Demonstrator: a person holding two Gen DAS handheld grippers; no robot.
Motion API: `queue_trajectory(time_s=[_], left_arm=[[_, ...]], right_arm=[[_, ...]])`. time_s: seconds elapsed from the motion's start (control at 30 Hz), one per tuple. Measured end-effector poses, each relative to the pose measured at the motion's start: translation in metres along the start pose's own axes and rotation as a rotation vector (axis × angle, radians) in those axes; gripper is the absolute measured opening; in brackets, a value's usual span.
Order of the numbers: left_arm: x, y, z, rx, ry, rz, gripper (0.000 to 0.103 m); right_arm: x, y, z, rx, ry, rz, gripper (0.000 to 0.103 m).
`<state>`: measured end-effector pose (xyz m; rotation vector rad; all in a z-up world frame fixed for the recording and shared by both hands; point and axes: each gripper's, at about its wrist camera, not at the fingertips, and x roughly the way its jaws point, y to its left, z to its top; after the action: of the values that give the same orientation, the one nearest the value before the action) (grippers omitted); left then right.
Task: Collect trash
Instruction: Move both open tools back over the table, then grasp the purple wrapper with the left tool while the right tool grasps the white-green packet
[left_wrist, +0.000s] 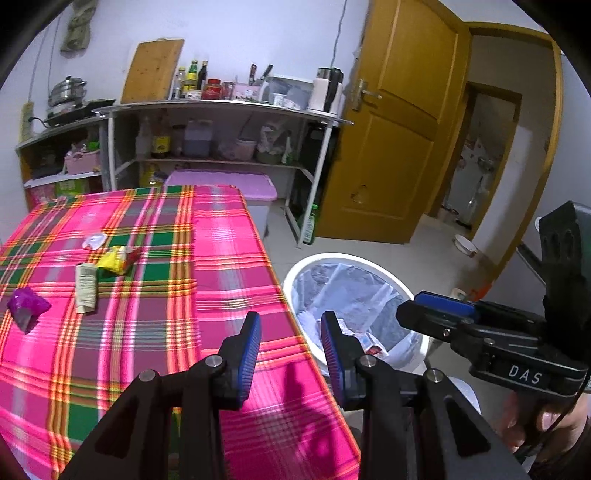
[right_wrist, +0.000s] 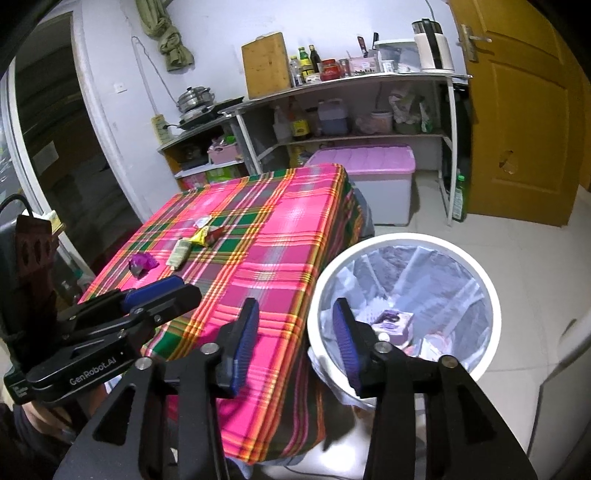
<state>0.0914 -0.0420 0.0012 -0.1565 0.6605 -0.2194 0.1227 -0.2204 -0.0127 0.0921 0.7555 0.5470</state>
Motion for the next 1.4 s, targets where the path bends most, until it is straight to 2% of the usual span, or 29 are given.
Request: queue_trajectory(time_s=[0.5,0.73,0.9,1.03,1.33,1.4], left_arm=[[-0.025,0.042,-0.008,-0.063,-0.038,0.094,0.033],[-0.039,0.074,-0.010,-0.108,-0.063,0.152,0.033],[-0.050,0.104,-0.012,-0.155,-0.080,0.209,0.034],[-0.058,0.136,-0.014,-0.206,-0.098,0.266,0.041],[-0.066,0.206,-0.015,-0.318,-0.120,0.387,0.041],[-0.064,0.218,-0.015,-0.337,-0.118,0.406,0.044]], right_arm=[[0.020,0.033,0.008,-0.056,0.025,0.051,0.045],[0.038,0.057,0.015,-0.097,0.043,0.080,0.045],[0.056,0.077,0.020,-0.127,0.066,0.104,0.045],[0.071,0.092,0.025,-0.152,0.085,0.120,0.045],[0.107,0.120,0.034,-0.189,0.124,0.148,0.045],[0.114,0.124,0.035,-0.193,0.132,0.153,0.045]])
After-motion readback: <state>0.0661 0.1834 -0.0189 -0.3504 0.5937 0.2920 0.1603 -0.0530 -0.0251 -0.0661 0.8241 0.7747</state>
